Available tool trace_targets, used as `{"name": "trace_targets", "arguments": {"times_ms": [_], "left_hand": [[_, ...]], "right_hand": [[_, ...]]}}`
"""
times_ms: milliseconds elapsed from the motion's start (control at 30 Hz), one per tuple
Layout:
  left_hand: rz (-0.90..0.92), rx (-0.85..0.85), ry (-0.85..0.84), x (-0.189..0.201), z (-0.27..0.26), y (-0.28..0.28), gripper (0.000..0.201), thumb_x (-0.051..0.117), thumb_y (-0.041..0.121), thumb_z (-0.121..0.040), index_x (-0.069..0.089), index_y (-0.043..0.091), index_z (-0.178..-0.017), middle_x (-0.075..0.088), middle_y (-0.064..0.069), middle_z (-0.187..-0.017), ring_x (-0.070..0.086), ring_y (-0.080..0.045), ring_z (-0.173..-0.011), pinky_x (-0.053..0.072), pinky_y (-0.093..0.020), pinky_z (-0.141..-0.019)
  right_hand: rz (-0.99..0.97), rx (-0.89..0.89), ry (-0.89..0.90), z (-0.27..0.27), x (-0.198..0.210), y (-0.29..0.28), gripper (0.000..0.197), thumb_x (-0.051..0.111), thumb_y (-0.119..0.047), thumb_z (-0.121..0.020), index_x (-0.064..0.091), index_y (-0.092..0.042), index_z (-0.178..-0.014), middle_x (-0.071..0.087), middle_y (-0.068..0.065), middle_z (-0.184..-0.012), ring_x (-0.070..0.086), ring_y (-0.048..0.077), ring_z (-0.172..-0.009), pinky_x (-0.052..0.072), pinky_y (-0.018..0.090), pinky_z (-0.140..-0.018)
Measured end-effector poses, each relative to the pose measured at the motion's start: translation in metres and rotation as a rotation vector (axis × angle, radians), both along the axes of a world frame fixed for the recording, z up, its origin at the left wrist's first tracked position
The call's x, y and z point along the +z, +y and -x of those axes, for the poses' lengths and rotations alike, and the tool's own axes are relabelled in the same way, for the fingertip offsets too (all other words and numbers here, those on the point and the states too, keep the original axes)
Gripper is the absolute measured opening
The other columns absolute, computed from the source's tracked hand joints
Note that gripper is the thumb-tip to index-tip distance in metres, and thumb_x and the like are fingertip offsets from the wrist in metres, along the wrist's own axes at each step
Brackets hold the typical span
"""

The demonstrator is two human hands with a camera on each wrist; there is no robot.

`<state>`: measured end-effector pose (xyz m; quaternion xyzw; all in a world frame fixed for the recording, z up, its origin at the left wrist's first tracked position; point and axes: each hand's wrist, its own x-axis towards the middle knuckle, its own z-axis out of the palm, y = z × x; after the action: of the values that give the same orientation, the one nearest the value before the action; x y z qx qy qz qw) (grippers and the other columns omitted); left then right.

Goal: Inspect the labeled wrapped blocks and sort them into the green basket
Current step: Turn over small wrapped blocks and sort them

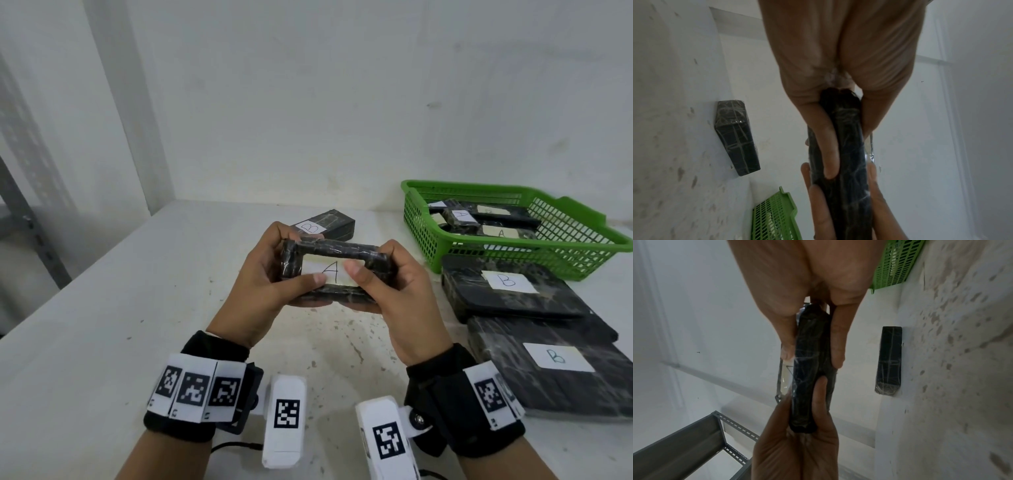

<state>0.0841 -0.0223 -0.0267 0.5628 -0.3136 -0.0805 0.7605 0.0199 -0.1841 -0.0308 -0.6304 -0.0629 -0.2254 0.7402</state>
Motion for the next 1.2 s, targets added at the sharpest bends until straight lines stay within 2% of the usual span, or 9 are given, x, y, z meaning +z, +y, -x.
{"name": "trace_targets", "arguments": {"times_ms": [167, 367, 567, 633, 733, 833, 933, 1033, 1200], "left_hand": [[0.018, -0.001, 0.016, 0.0, 0.0, 0.0, 0.034, 0.071, 0.002, -0.072, 0.057, 0.029, -0.085, 0.064, -0.005, -0.1, 0.07, -0.027, -0.086, 0.06, -0.042, -0.069], [0.031, -0.048, 0.023, -0.001, -0.002, 0.0, 0.037, 0.066, -0.004, -0.074, 0.046, 0.019, -0.096, 0.066, -0.001, -0.105, 0.069, -0.022, -0.089, 0.06, -0.04, -0.069], [0.068, -0.023, -0.013, 0.001, -0.005, 0.008, 0.051, 0.064, -0.011, -0.068, 0.047, 0.023, -0.104, 0.061, -0.005, -0.129, 0.065, -0.021, -0.11, 0.059, -0.038, -0.077], [0.047, -0.025, -0.052, -0.002, -0.005, 0.008, 0.052, 0.063, -0.013, -0.067, 0.048, 0.021, -0.104, 0.063, -0.003, -0.126, 0.064, -0.02, -0.112, 0.057, -0.035, -0.079], [0.019, -0.012, -0.093, -0.002, -0.003, 0.005, 0.048, 0.064, -0.008, -0.069, 0.05, 0.021, -0.104, 0.064, 0.002, -0.125, 0.065, -0.016, -0.11, 0.055, -0.029, -0.076], [-0.007, 0.021, -0.056, -0.001, -0.001, 0.002, 0.036, 0.066, 0.02, -0.078, 0.051, 0.028, -0.11, 0.066, 0.012, -0.117, 0.067, -0.015, -0.107, 0.056, -0.031, -0.074], [-0.026, 0.068, 0.013, 0.0, -0.002, 0.001, 0.05, 0.056, 0.054, -0.078, 0.051, 0.03, -0.121, 0.064, 0.005, -0.125, 0.066, -0.019, -0.112, 0.058, -0.039, -0.084], [-0.028, 0.119, 0.062, 0.0, -0.002, -0.001, 0.041, 0.055, 0.053, -0.09, 0.055, 0.028, -0.123, 0.065, -0.004, -0.124, 0.066, -0.022, -0.112, 0.058, -0.04, -0.085], [-0.044, 0.183, 0.034, -0.002, -0.001, -0.004, 0.039, 0.049, 0.043, -0.087, 0.061, 0.021, -0.116, 0.068, -0.003, -0.115, 0.069, -0.017, -0.104, 0.058, -0.033, -0.08]], "right_hand": [[0.03, 0.078, 0.057, -0.002, -0.002, -0.008, 0.018, 0.07, -0.007, -0.084, 0.053, -0.014, -0.088, 0.052, 0.006, -0.082, 0.066, 0.016, -0.079, 0.059, 0.031, -0.07], [0.08, -0.031, 0.014, -0.001, -0.003, -0.004, 0.026, 0.07, -0.001, -0.084, 0.056, -0.02, -0.095, 0.061, -0.005, -0.082, 0.068, 0.011, -0.078, 0.059, 0.029, -0.067], [-0.041, 0.09, 0.252, -0.002, 0.0, -0.004, 0.075, 0.063, -0.061, -0.068, 0.046, -0.028, -0.133, 0.062, 0.01, -0.121, 0.069, 0.024, -0.103, 0.061, 0.043, -0.078], [-0.025, 0.144, 0.339, 0.0, 0.002, -0.004, 0.078, 0.05, -0.071, -0.07, 0.053, -0.023, -0.131, 0.069, 0.01, -0.117, 0.073, 0.028, -0.095, 0.061, 0.041, -0.068], [-0.133, 0.145, 0.332, -0.001, 0.005, -0.004, 0.057, 0.046, -0.057, -0.089, 0.056, -0.015, -0.126, 0.069, 0.015, -0.112, 0.074, 0.027, -0.087, 0.058, 0.033, -0.054], [-0.282, 0.133, 0.237, -0.003, 0.004, -0.006, 0.025, 0.046, -0.026, -0.101, 0.059, -0.01, -0.113, 0.061, 0.018, -0.106, 0.068, 0.022, -0.085, 0.059, 0.032, -0.064], [-0.278, 0.127, 0.142, -0.003, 0.003, -0.007, 0.023, 0.043, -0.015, -0.102, 0.063, -0.012, -0.113, 0.067, 0.011, -0.104, 0.068, 0.023, -0.093, 0.059, 0.036, -0.075], [-0.228, 0.065, 0.07, -0.002, 0.002, -0.002, 0.031, 0.043, -0.008, -0.101, 0.063, -0.012, -0.124, 0.07, 0.009, -0.111, 0.069, 0.022, -0.101, 0.059, 0.039, -0.078], [-0.156, -0.015, 0.06, -0.003, -0.001, 0.003, 0.046, 0.056, -0.042, -0.086, 0.063, -0.014, -0.122, 0.071, 0.009, -0.112, 0.068, 0.023, -0.102, 0.059, 0.035, -0.076]]}}
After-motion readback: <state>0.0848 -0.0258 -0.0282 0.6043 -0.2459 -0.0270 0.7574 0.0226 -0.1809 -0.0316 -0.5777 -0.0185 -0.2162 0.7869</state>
